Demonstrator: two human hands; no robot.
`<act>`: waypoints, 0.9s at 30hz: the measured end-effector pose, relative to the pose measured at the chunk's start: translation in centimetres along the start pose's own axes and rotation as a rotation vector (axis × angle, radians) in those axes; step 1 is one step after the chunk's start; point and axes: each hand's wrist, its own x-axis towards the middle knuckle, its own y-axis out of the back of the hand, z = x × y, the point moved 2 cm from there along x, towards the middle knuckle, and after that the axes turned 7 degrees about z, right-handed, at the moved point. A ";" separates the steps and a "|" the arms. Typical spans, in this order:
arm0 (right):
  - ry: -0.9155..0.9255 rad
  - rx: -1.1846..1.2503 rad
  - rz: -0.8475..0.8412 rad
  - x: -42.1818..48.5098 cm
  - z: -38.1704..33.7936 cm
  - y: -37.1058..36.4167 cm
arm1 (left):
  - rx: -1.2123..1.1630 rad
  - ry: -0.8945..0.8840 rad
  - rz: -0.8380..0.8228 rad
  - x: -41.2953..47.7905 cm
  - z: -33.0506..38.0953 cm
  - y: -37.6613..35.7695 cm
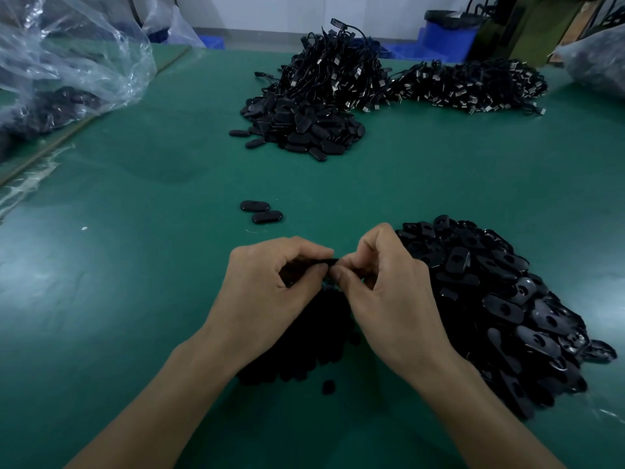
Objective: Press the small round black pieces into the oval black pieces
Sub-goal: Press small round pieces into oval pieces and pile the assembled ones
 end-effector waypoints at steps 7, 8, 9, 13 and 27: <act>-0.032 0.021 -0.055 0.2 0.1 0.1 | 0.055 -0.056 0.020 0.0 0.5 0.2; -0.036 0.027 -0.058 0.2 0.1 0.1 | 0.060 -0.063 0.020 0.0 0.5 0.2; -0.046 0.033 -0.054 0.2 0.1 0.1 | 0.062 -0.067 0.014 0.0 0.5 0.2; -0.101 0.050 -0.001 0.1 0.3 -0.1 | 0.075 -0.071 -0.026 -0.1 0.5 0.2; -0.064 0.127 0.030 0.1 -0.1 0.0 | 0.021 -0.025 0.044 -0.3 0.3 0.1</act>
